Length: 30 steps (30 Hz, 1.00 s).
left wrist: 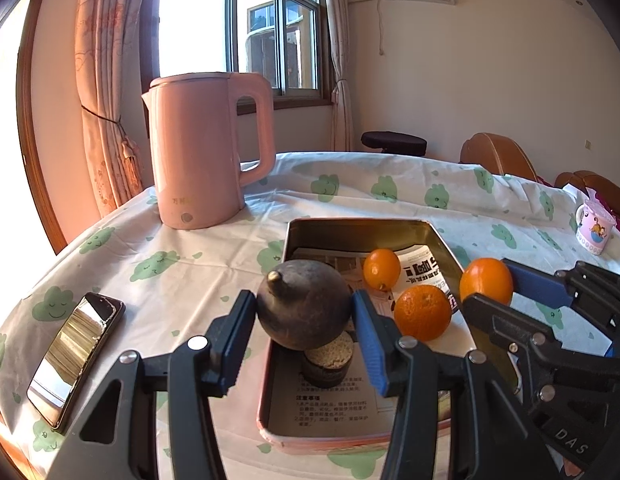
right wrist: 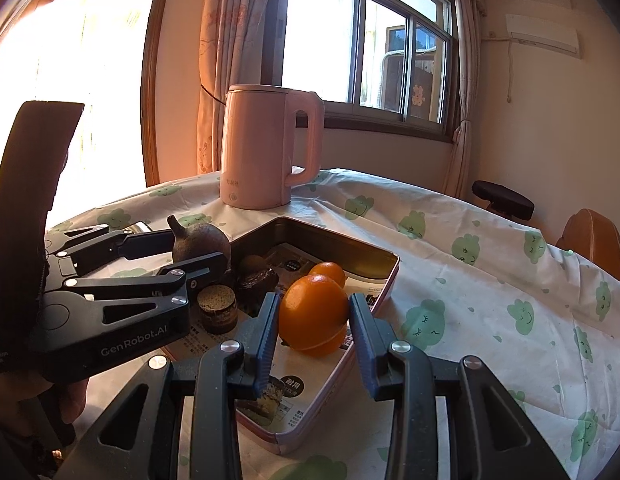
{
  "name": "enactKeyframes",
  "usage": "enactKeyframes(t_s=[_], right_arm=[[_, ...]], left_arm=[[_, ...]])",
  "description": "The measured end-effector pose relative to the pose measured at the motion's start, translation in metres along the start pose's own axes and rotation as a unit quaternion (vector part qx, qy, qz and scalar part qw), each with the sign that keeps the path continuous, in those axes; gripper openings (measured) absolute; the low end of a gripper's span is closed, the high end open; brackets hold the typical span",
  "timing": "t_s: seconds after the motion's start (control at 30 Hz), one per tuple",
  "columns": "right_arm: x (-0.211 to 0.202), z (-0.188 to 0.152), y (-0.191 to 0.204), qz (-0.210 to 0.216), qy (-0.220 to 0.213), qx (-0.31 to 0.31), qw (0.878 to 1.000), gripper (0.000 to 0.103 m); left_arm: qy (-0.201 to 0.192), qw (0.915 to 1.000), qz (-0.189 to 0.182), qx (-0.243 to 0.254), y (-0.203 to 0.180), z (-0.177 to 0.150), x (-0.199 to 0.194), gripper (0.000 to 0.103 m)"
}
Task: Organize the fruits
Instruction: 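Lower the pear-shaped fruit into the tin with the left tool while the right tool lowers the orange, then open the left tool to release the pear-shaped fruit while the right tool releases the orange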
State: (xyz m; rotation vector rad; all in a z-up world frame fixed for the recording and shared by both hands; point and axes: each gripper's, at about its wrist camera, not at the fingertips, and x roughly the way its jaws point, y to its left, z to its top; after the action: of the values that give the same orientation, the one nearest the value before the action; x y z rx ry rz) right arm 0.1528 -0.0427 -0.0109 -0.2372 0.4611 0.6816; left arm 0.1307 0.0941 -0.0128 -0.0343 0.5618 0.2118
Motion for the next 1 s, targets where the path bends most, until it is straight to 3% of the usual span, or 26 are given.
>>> enactKeyframes(t_s=[0.57,0.67,0.83,1.0], right_arm=[[0.021,-0.002,-0.003,0.009,0.054,0.009,0.998,0.038],[0.022,-0.003,-0.004,0.004,0.055,0.011,0.998,0.049],[0.018,-0.002,-0.007,-0.002,0.047,0.019,0.999,0.055],[0.006,-0.004,-0.012,-0.044,0.024,0.036,0.998,0.071]], left_arm=[[0.036,0.999,-0.012,0.024,-0.01,0.001,0.014,0.058],[0.038,0.9991,-0.011,0.015,-0.007,0.001,0.014,0.065],[0.026,0.9996,-0.01,0.007,-0.004,0.001,0.01,0.073],[-0.006,1.0,-0.005,0.002,-0.001,0.0,-0.002,0.087]])
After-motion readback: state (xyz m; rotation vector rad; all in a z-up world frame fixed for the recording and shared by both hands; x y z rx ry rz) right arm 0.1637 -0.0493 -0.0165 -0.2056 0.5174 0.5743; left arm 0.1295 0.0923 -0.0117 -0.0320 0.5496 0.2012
